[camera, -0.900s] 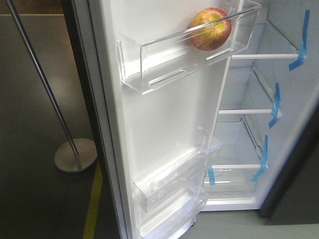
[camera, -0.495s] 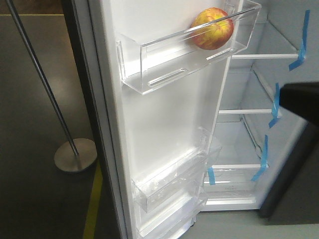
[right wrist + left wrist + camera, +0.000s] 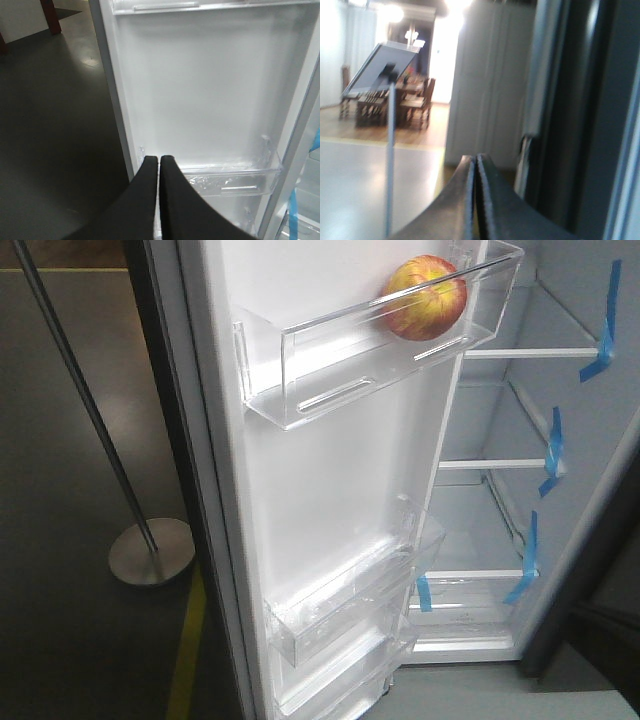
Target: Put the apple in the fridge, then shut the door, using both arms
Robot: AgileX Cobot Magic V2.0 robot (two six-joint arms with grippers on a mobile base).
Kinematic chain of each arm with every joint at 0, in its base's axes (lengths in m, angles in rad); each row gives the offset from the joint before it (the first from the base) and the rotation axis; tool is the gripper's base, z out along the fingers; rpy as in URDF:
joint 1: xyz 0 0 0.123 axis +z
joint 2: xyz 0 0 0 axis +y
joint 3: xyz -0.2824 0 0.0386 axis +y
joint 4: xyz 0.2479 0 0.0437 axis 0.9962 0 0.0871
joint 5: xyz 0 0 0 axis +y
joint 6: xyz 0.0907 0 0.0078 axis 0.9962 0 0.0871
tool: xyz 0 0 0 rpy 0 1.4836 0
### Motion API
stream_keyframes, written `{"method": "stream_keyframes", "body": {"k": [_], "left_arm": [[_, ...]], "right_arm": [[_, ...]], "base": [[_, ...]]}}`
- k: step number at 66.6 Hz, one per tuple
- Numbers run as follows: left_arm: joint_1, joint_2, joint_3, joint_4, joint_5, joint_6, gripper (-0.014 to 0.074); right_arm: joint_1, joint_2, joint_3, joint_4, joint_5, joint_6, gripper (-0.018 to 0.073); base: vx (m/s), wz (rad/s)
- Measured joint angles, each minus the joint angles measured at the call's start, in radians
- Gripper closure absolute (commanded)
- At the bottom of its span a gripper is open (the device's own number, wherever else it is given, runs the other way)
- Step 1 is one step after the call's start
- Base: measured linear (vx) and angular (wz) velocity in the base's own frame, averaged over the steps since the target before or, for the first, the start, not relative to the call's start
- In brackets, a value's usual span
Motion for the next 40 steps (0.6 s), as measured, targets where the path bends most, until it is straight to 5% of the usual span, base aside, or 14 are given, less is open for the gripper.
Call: {"method": "stream_keyframes", "body": {"k": [40], "left_arm": [[0.0,0.0,0.0,0.0,-0.34,-0.477,0.0604]], "right_arm": [[0.0,-0.05,0.063,0.029,0.001,0.043,0.0561]], "base": [[0.0,0.0]]}}
